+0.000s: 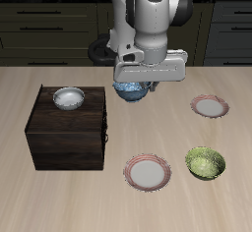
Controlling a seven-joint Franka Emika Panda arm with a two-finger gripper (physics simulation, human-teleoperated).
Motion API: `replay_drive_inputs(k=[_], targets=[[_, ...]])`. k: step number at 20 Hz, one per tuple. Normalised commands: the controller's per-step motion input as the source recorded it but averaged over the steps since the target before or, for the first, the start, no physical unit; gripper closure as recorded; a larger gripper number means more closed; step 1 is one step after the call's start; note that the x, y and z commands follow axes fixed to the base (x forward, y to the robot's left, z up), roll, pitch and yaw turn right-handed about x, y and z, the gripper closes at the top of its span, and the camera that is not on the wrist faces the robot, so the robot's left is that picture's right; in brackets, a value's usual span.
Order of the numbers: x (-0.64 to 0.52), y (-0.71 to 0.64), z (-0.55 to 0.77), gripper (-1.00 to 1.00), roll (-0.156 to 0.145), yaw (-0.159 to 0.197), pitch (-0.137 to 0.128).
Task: Place the blue bowl on the plate next to the green bowl
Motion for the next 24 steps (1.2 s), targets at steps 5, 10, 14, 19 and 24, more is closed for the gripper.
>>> replay_drive_inputs(k=[5, 10, 14, 19, 24], targets=[[0.21, 0.09, 0.07, 1.0, 0.018, -0.006, 0.009], [0.19, 0.05, 0.11, 1.0, -0.011, 0.007, -0.003], [0.33, 0.03, 0.22, 1.0, -0.027, 0.003, -0.008], [0.22, -0.01, 0.13, 1.0, -0.003, -0.005, 0.002], [0.39, 0.0, 0.1, 1.0, -0.033, 0.009, 0.012]])
